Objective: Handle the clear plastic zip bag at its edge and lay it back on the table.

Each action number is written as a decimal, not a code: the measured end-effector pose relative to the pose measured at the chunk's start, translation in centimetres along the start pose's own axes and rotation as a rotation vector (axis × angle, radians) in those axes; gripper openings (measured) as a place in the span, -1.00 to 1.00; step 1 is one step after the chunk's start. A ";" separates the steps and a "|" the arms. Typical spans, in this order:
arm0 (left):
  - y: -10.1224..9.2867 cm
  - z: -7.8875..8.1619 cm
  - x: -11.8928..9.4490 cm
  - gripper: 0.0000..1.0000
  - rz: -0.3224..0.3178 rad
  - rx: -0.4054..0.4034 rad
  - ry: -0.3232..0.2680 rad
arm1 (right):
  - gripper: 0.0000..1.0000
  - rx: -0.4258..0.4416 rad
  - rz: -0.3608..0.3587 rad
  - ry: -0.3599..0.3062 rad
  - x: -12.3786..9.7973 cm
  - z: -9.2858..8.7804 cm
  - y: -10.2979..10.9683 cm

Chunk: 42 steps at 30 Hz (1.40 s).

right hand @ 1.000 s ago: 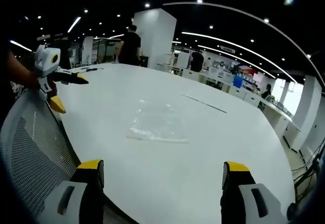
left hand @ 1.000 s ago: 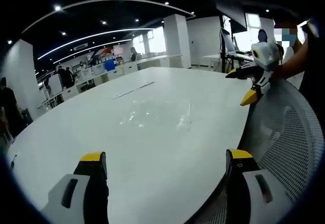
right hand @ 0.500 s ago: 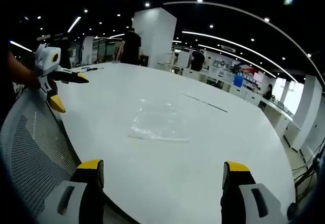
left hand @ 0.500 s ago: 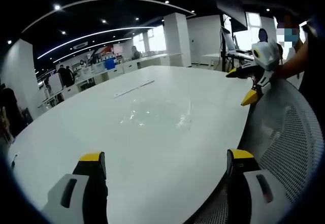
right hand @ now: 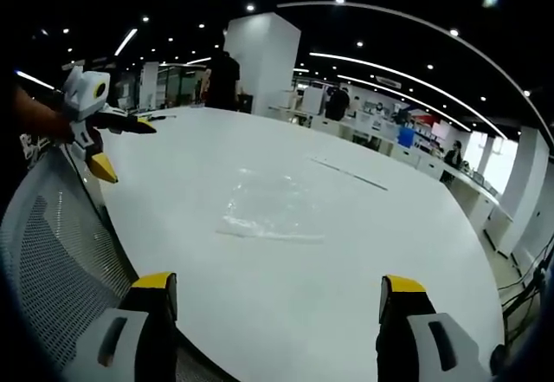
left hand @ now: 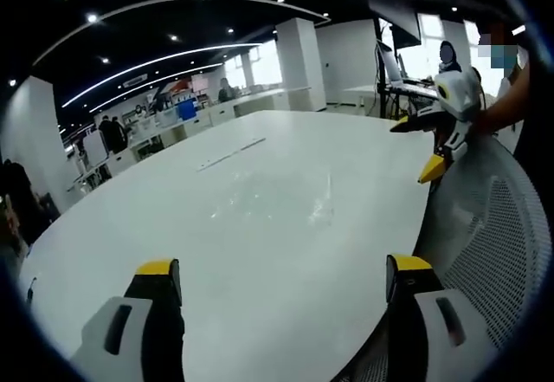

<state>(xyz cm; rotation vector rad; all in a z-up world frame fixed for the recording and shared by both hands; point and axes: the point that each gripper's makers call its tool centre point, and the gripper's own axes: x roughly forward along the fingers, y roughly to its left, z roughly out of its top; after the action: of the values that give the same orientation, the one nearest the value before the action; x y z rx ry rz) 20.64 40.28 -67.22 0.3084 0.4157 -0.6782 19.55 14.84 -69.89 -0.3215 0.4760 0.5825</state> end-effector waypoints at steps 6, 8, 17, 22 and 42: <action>0.1 0.8 0.6 0.95 -0.009 0.015 0.000 | 0.96 0.003 -0.005 -0.002 0.0 0.0 -0.1; 0.0 0.9 0.9 0.94 -0.017 0.015 0.005 | 0.96 0.003 -0.003 0.000 0.0 0.0 -0.1; -1.0 0.2 2.6 0.95 -0.060 0.020 0.054 | 0.96 0.002 -0.001 0.003 0.1 0.0 0.0; -1.7 0.5 3.5 0.94 -0.081 0.024 0.063 | 0.96 0.005 -0.001 0.001 0.1 0.0 0.0; -3.1 1.9 8.0 0.82 -0.154 0.100 0.076 | 0.95 0.010 -0.007 0.004 0.0 -0.1 -0.2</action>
<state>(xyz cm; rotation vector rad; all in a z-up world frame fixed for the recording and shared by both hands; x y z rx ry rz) 24.71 32.96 -69.73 0.4009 0.4825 -0.8410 19.65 14.65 -69.96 -0.3146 0.4815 0.5730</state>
